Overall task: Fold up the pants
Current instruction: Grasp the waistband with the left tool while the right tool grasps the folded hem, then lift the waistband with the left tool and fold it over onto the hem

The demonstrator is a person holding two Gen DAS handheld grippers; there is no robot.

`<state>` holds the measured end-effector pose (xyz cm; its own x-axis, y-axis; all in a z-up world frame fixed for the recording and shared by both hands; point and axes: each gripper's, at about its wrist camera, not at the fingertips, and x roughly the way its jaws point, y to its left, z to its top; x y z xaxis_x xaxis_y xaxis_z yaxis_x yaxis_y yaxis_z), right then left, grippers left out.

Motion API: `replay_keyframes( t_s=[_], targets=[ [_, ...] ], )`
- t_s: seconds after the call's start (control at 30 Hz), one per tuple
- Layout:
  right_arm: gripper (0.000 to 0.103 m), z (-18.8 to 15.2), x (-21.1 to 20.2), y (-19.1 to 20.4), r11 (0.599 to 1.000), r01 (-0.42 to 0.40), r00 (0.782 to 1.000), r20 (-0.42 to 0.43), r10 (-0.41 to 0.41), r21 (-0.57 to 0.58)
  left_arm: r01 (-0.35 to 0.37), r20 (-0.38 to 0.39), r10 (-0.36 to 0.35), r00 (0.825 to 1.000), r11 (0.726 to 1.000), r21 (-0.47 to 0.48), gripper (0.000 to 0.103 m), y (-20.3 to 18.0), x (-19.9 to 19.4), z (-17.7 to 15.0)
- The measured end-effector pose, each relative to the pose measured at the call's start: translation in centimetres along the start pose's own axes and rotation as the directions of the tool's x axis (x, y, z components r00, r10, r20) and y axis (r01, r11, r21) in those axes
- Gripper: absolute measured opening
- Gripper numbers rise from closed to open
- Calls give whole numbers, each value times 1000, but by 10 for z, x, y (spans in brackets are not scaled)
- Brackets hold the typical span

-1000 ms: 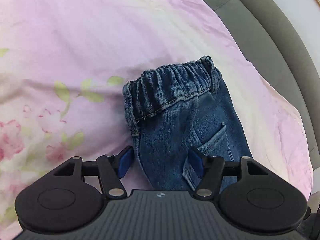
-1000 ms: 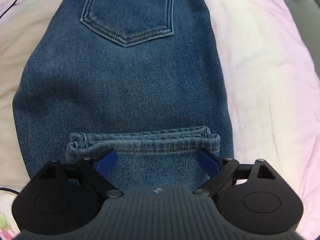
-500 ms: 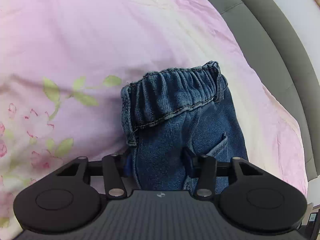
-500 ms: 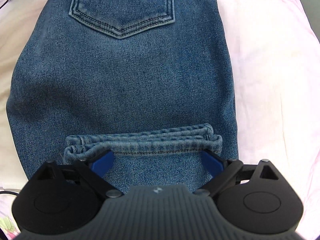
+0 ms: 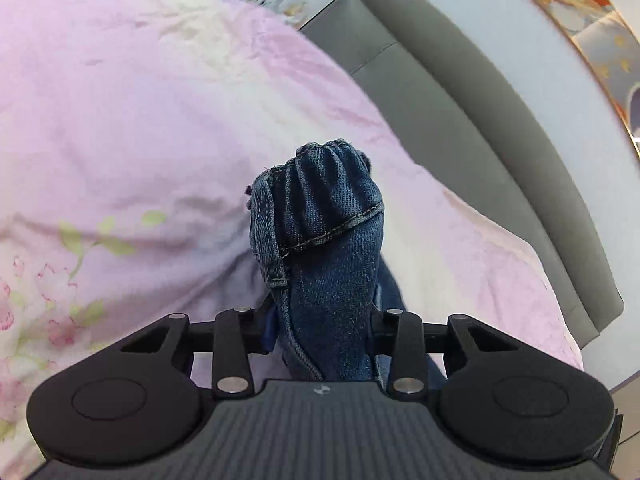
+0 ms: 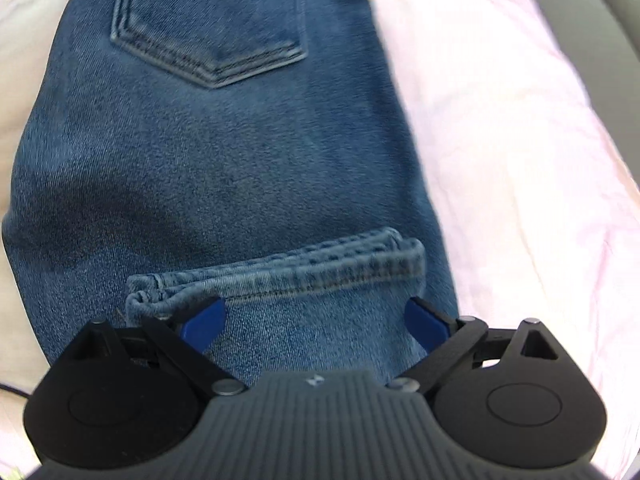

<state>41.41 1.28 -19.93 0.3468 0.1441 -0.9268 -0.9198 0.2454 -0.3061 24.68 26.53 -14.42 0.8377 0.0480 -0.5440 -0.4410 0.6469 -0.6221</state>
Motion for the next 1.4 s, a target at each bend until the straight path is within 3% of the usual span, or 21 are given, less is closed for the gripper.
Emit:
replay_keyframes(
  t_s=[0.2,0.33,0.57,0.7,0.77,0.93,1.1,1.17,1.23,1.4],
  targets=[
    [91,-38,-39,-10,980,8,996,84,-26,201,17,79,-36,996,975,222,42,-74,-29,-17],
    [91,-75,-61,-24,934,-16,995,100,-22,356,50,88,-97,991,904,425,42,-140,-45,-45],
    [91,-151,-94,-35,849,-69,991,130,0,523,99,4,-146,989,688,719,42,-242,-28,-126],
    [91,-188,-103,-36,820,-85,990,140,6,566,145,-100,-110,989,567,811,41,-269,-5,-186],
    [91,-206,-98,-38,804,-92,990,138,13,588,167,-150,-75,986,491,855,41,-277,3,-223],
    [90,-237,-92,-31,781,-97,992,119,30,617,185,-208,19,978,378,907,41,-276,31,-287],
    [90,-259,-98,-18,797,-57,996,91,3,601,179,-203,60,977,273,945,45,-277,41,-313],
    [89,-264,-101,-18,791,-56,996,89,3,609,196,-217,54,975,263,945,57,-280,40,-312],
    [89,-268,-108,-21,776,-51,996,88,-5,629,236,-256,39,966,277,931,67,-280,36,-308],
    [88,-268,-131,-35,709,-13,997,63,-44,705,283,-301,15,954,295,913,73,-276,19,-297]
  ],
)
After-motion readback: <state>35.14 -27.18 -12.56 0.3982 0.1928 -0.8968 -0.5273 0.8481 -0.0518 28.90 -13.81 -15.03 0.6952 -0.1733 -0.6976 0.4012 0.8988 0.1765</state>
